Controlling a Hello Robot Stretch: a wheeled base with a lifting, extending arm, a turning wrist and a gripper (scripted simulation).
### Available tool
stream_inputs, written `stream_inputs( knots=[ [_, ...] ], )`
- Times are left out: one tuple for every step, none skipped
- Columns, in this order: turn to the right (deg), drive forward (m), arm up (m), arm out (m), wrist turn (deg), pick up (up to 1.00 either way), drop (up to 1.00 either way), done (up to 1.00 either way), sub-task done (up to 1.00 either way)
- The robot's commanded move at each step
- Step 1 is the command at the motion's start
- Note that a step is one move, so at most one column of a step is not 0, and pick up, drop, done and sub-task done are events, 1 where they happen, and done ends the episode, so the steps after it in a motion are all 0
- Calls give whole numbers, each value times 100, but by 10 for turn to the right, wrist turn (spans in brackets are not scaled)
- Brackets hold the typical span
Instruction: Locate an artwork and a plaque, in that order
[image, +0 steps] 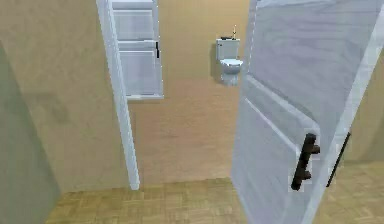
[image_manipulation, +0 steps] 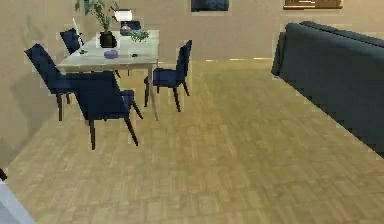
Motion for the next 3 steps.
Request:
stream_inputs(
  knots=[
    [0,100,0,0,0,0,0,0,0],
    [0,65,0,0,0,0,0,0,0],
    [270,0,0,0,0,0,0,0,0]
  ],
)
